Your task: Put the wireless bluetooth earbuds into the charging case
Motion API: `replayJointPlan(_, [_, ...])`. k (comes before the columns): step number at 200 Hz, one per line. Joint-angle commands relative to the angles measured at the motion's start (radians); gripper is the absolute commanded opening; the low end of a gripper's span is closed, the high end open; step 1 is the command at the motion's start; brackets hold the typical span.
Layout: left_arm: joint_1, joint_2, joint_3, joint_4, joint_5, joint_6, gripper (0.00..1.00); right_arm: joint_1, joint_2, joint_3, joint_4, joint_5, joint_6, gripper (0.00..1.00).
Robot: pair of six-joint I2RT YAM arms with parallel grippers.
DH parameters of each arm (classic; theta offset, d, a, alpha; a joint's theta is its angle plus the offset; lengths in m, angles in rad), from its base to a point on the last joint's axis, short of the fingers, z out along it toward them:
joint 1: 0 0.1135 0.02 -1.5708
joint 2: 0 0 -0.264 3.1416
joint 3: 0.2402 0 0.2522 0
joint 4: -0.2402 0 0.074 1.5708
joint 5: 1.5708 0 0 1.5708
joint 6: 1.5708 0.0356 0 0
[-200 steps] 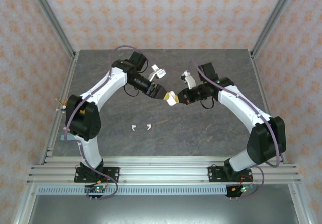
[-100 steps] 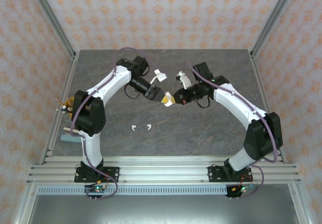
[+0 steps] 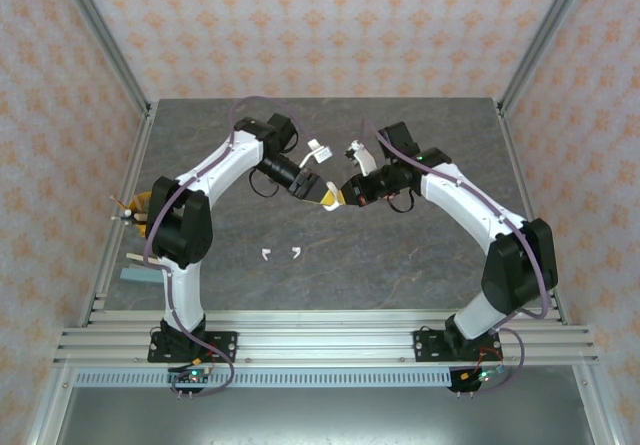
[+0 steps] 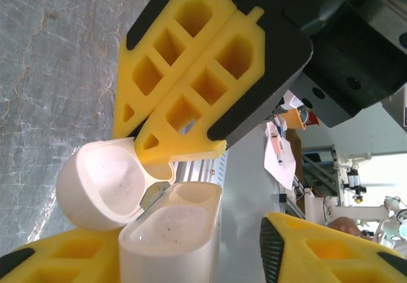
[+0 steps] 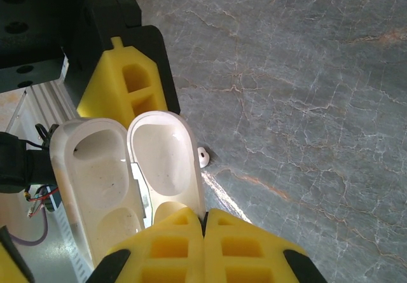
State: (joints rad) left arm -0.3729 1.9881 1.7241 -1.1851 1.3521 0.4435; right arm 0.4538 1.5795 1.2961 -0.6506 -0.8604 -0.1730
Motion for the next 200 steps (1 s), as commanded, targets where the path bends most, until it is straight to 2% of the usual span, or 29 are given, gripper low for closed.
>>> replayJointPlan(1, [0.000,0.020,0.002,0.001,0.019,-0.002,0.47,0.006,0.000,0.035,0.011,0.000,-0.003,0.00])
replayJointPlan(37, [-0.004,0.032,0.007,-0.002,0.021,0.001,0.34,0.006,0.004,0.037,0.015,0.001,-0.001,0.00])
replayJointPlan(63, [-0.005,0.037,0.007,-0.002,0.022,0.003,0.29,0.008,0.003,0.035,0.019,0.001,0.000,0.00])
replayJointPlan(88, [-0.006,0.034,0.006,0.007,0.017,-0.001,0.16,0.007,-0.005,0.031,0.026,0.019,0.011,0.00])
replayJointPlan(101, [-0.005,0.024,-0.003,0.031,0.003,-0.020,0.10,0.007,-0.015,0.027,0.027,0.045,0.021,0.10])
replayJointPlan(116, [-0.004,0.000,-0.023,0.086,-0.042,-0.071,0.02,0.007,-0.037,0.024,0.022,0.081,0.034,0.31])
replayJointPlan(128, [-0.002,-0.026,-0.043,0.137,-0.085,-0.114,0.00,0.002,-0.060,0.022,0.013,0.110,0.046,0.42])
replayJointPlan(156, [0.014,-0.117,-0.097,0.295,-0.221,-0.254,0.00,-0.027,-0.156,-0.019,0.014,0.130,0.100,0.56])
replayJointPlan(174, [0.018,-0.187,-0.140,0.401,-0.371,-0.347,0.00,-0.042,-0.246,-0.073,0.038,0.172,0.172,0.64])
replayJointPlan(200, [0.017,-0.301,-0.227,0.564,-0.548,-0.458,0.00,-0.043,-0.335,-0.140,0.055,0.273,0.344,0.66])
